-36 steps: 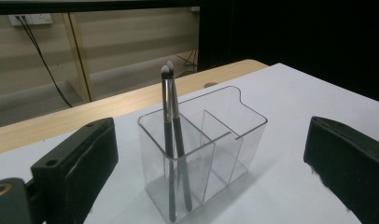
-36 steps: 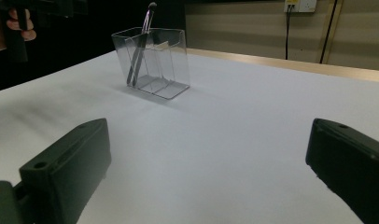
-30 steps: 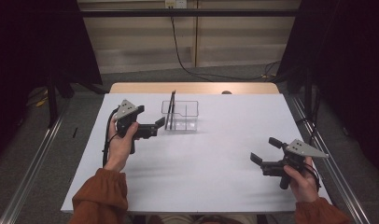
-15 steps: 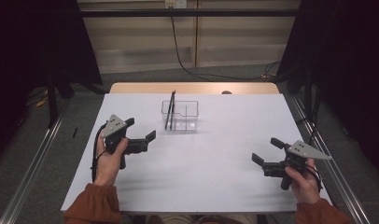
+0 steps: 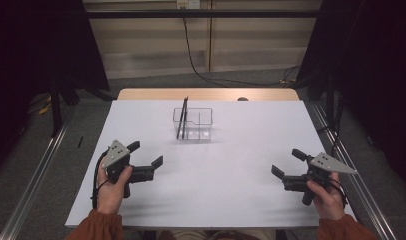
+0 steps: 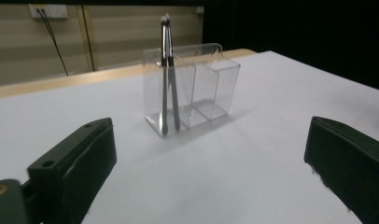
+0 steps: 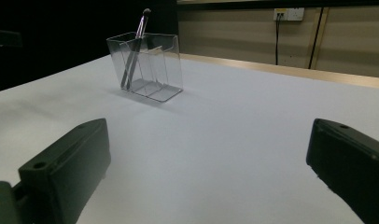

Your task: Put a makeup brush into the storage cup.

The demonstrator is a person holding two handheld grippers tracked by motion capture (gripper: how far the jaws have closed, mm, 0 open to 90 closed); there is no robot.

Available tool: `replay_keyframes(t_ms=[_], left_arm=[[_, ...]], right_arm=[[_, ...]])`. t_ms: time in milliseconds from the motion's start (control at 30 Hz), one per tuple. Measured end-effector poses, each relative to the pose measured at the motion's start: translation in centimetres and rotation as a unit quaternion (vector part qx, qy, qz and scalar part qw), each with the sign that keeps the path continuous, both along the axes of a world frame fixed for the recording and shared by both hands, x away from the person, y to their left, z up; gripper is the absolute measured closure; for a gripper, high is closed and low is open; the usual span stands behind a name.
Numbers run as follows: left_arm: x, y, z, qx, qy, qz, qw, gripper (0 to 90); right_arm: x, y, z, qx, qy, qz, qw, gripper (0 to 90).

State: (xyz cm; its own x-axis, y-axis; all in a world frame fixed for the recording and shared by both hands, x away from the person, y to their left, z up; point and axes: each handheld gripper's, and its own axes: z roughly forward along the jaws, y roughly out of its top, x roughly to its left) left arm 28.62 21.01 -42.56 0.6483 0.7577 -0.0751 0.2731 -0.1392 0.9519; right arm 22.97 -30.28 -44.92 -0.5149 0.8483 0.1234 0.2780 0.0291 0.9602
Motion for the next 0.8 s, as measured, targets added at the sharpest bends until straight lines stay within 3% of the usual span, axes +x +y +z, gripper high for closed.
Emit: replay_keyframes(t_ms=[300,367,467,667,800], left_arm=[[-1.7,1.0,0.0,0.003,-0.010,0.008,0.9999,2.1],[-2.0,1.3,0.0,-0.009,-0.005,0.009,0.9999,2.1],[-2.6,1.6,-0.3,-0.010,-0.009,0.017,0.9998,2.1],[-3.3,2.4,-0.9,-0.001,0.002,0.035,0.9994,2.4],[-4.1,3.2,-1.1,-0.008,-0.002,0.032,0.9994,2.3]], right_arm=[[-0.3,-0.2,0.0,-0.001,-0.003,-0.002,1.0000,0.0],[-0.4,-0.2,0.0,-0.002,-0.003,-0.002,1.0000,0.0],[-0.6,-0.4,0.1,0.001,-0.005,-0.006,1.0000,0.0],[-0.8,-0.6,0.1,0.003,-0.006,-0.008,0.9999,0.0],[-0.8,-0.6,0.0,-0.001,-0.006,-0.006,1.0000,0.0]])
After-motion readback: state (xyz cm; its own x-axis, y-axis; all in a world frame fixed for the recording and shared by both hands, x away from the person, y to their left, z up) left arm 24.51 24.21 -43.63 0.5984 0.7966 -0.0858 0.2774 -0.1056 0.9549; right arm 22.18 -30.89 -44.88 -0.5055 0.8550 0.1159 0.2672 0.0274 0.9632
